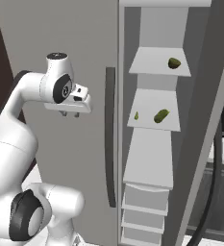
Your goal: Take the kiwi, cucumber, and lemon wedge from the freezer and place them in the bowl on the counter.
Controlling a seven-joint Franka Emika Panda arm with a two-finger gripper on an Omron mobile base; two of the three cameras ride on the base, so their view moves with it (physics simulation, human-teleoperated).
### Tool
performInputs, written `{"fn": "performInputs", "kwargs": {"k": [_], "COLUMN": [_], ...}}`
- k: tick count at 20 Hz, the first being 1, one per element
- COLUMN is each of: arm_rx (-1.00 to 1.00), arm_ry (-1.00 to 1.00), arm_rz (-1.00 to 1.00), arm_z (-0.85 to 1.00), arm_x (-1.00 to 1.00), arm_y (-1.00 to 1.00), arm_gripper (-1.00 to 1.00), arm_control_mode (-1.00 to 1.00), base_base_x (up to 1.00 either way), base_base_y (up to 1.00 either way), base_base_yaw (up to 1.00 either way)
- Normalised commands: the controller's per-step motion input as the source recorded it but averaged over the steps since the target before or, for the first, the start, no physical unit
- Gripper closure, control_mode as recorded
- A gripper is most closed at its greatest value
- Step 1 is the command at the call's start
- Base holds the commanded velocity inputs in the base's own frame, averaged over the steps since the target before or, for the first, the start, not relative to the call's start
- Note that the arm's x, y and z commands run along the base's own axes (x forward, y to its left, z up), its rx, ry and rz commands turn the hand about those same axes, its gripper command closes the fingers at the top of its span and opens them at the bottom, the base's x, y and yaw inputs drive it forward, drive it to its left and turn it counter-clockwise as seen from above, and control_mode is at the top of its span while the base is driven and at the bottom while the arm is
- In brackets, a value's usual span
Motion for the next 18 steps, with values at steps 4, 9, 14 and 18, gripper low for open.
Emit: {"fn": "performInputs", "kwargs": {"k": [4,9,14,18], "arm_rx": [0.0,0.0,0.0,0.0], "arm_ry": [0.0,0.0,0.0,0.0], "arm_rz": [0.0,0.0,0.0,0.0], "arm_z": [0.0,0.0,0.0,0.0], "arm_x": [0.0,0.0,0.0,0.0], "arm_y": [0.0,0.0,0.0,0.0], "arm_gripper": [-1.0,-1.0,-1.0,-1.0], "arm_control_mode": [1.0,1.0,1.0,1.0], "base_base_x": [-0.16,-0.46,-0.46,-0.05], "base_base_y": [0.0,-0.05,-0.24,-0.15], "base_base_yaw": [0.01,0.0,0.0,0.0]}}
